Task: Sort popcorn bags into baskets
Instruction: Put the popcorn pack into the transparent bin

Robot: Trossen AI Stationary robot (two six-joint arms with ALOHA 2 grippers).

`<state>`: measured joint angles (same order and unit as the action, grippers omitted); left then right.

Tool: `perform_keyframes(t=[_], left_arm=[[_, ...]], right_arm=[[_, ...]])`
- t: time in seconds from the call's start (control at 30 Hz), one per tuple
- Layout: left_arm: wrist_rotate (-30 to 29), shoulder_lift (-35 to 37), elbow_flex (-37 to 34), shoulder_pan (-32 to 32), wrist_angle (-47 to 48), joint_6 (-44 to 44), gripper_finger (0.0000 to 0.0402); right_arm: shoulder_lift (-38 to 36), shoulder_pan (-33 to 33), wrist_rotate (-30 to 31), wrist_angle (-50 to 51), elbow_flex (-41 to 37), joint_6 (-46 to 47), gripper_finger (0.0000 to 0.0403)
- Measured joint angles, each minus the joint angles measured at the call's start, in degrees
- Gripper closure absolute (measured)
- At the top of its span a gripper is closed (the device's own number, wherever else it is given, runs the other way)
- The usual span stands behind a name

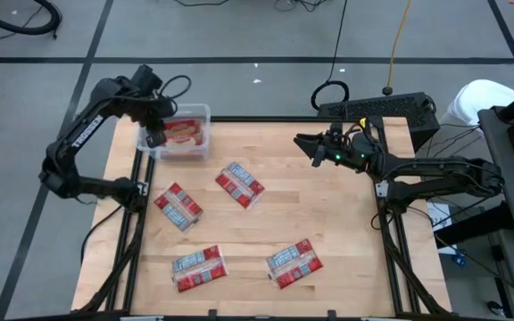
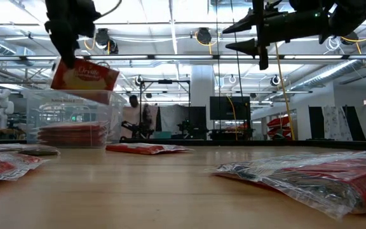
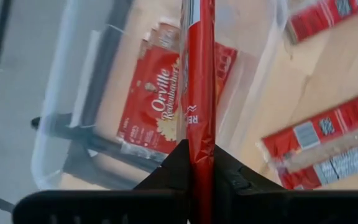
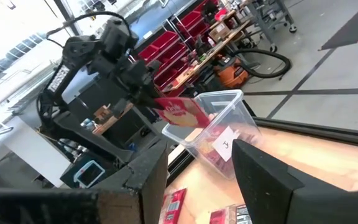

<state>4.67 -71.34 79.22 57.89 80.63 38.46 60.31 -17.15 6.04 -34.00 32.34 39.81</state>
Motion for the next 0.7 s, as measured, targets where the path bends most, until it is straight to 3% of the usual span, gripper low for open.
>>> perform_keyframes(t=[0.33,0.57,0.7], left_arm=[[1.30,-7.12,0.00,0.48,2.41,1.39,0.0379],[1.26,-9.83,0.00,0.48,2.38,-0.22,0.0326],[-1.02,-10.41,0.00,0.48,2.35,-0.26,0.0316]], right_arm=[[0.00,0.00,-0.11,0.01,0.00,0.00,0.0232],[0.00,0.00,-0.15,0.00,0.00,0.00,0.0232],[0.00,0.00,-0.24,0.02,0.00,0.01,0.0232]])
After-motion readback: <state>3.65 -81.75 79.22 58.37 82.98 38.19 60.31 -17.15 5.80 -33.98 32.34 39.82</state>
